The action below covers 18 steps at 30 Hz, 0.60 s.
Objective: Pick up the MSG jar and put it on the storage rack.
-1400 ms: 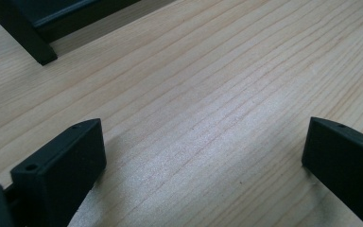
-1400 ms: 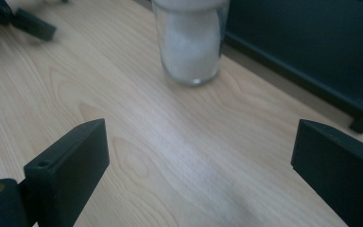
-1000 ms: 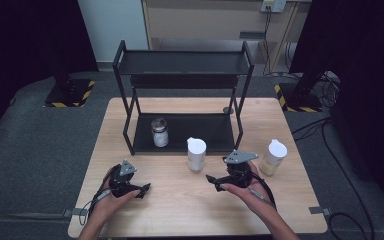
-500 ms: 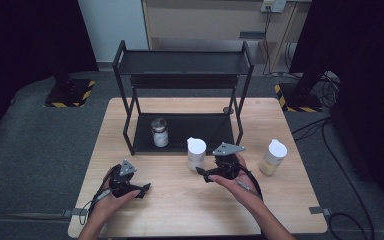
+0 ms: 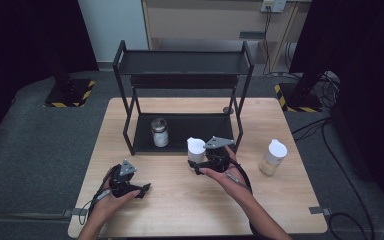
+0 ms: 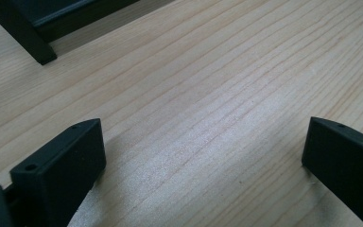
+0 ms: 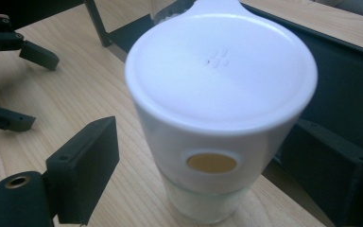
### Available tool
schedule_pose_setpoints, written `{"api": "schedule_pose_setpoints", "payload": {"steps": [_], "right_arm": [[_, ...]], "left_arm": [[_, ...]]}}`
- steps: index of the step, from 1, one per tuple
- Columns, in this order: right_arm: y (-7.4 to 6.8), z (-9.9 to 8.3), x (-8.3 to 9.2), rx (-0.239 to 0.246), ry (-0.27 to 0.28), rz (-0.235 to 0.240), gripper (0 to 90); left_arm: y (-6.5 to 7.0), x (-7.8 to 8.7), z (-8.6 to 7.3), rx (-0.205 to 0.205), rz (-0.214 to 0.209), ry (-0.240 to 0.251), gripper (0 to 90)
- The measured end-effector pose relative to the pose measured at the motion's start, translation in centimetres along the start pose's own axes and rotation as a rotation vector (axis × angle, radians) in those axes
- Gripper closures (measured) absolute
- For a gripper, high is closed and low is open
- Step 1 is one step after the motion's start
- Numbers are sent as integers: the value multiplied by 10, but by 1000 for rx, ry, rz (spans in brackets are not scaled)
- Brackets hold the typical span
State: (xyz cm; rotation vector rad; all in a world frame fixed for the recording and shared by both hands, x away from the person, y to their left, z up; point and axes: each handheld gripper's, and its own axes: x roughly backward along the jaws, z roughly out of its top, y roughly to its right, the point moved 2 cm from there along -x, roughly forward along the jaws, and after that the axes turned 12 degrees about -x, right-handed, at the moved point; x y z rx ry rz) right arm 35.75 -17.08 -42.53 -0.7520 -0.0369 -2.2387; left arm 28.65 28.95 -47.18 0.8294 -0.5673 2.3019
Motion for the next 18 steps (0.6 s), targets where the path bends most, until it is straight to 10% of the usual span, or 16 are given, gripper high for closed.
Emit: {"api": "schedule_pose_setpoints", "payload": {"steps": [18], "right_arm": [[-3, 2, -12, 14, -14, -31, 309]], "left_arm": [[-1, 0, 0, -1, -3, 2, 0]]}}
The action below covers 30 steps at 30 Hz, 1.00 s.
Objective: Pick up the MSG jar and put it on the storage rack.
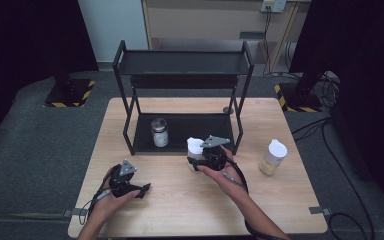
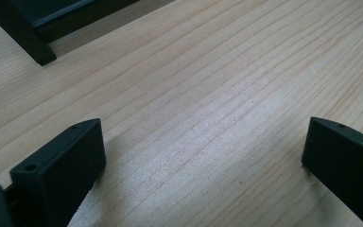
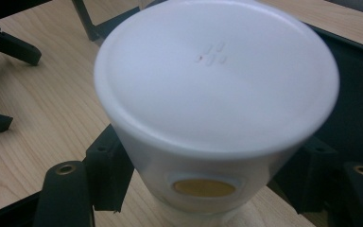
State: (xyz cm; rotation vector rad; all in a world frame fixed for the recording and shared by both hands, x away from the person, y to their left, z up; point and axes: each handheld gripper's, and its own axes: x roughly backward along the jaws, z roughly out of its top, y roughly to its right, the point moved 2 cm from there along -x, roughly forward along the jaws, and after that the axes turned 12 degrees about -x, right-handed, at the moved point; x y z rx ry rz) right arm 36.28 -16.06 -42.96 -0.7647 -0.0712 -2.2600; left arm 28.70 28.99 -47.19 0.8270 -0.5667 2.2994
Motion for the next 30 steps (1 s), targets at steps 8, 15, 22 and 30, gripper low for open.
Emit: {"api": "schedule_pose_setpoints", "payload": {"steps": [8, 15, 22, 30], "right_arm": [[-8, 2, 1, 8, -5, -28, 313], [-13, 4, 5, 13, 2, -30, 313], [-16, 14, 10, 11, 22, -31, 313], [-16, 26, 9, 1, 31, -45, 313]], "left_arm": [[0, 0, 0, 0, 0, 0, 0], [0, 0, 0, 0, 0, 0, 0], [0, 0, 0, 0, 0, 0, 0], [0, 0, 0, 0, 0, 0, 0]]}}
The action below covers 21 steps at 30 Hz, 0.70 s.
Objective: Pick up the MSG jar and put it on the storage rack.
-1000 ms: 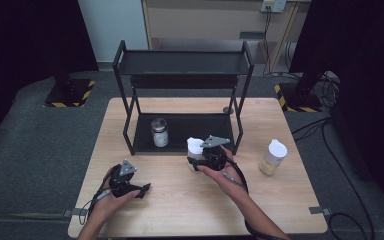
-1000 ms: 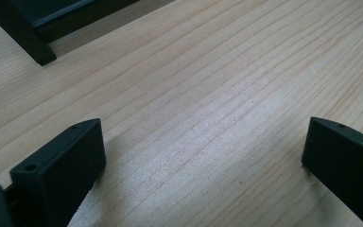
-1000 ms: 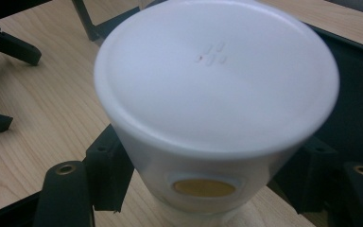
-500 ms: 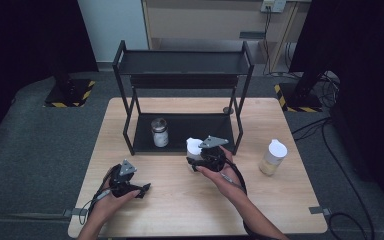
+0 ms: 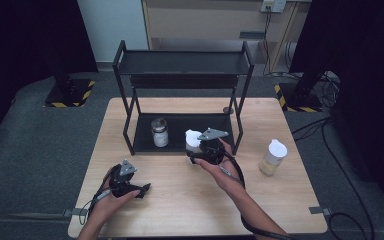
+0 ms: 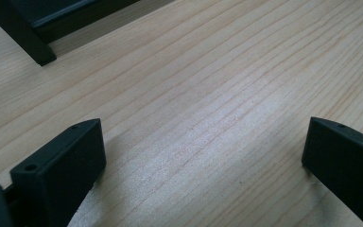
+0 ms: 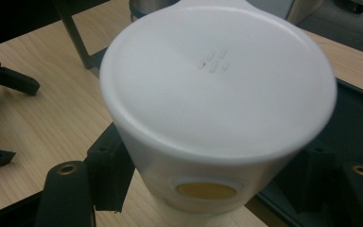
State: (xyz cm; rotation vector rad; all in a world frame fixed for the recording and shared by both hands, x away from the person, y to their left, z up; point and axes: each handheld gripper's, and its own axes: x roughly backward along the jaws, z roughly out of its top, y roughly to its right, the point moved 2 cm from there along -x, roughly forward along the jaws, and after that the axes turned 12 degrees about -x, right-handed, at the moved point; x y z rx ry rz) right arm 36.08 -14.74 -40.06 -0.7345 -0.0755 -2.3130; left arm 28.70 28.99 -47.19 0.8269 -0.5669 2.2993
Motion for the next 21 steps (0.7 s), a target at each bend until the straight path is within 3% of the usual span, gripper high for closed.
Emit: {"api": "schedule_pose_setpoints", "payload": {"steps": [21], "right_arm": [[7, 29, -15, -3, 13, -28, 313]], "left_arm": [[-1, 0, 0, -2, -2, 0, 0]]}}
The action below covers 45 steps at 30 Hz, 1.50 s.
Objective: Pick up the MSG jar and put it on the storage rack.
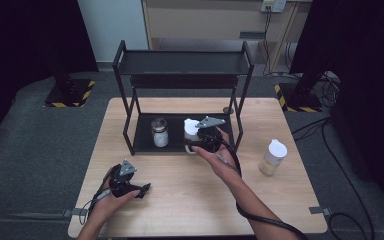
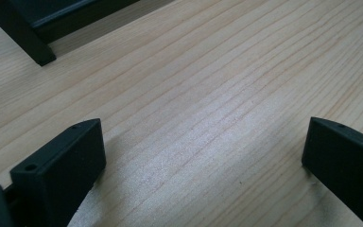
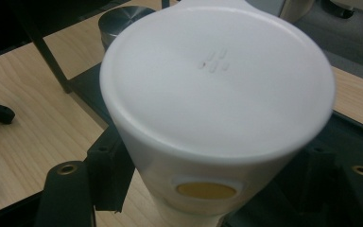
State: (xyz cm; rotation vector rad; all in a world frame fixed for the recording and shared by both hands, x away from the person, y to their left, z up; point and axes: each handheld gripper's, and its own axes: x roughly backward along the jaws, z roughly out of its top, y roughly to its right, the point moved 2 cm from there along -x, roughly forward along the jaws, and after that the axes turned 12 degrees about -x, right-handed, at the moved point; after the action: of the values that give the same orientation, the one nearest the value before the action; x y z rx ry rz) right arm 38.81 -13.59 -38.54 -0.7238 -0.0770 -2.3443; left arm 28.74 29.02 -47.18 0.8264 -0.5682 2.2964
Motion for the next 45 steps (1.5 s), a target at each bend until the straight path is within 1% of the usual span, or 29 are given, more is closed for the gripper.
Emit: {"api": "schedule_pose_setpoints", "payload": {"steps": [10, 16, 23, 28, 29, 45], "right_arm": [[3, 6, -18, -4, -11, -3, 313], [5, 9, -29, -16, -16, -7, 313], [3, 14, -41, -6, -27, -15, 313], [2, 18, -48, -11, -36, -16, 313], [2, 18, -50, -2, -35, -15, 313], [-3, 21, -63, -4, -40, -7, 313]], "left_arm": [[-1, -1, 0, -4, -4, 0, 0], [-1, -1, 1, -6, -7, 2, 0], [-2, -1, 1, -6, -7, 2, 0], [-2, -1, 1, -8, -10, 2, 0], [-2, -1, 1, -9, -10, 2, 0], [-3, -2, 1, -12, -12, 1, 0]]}}
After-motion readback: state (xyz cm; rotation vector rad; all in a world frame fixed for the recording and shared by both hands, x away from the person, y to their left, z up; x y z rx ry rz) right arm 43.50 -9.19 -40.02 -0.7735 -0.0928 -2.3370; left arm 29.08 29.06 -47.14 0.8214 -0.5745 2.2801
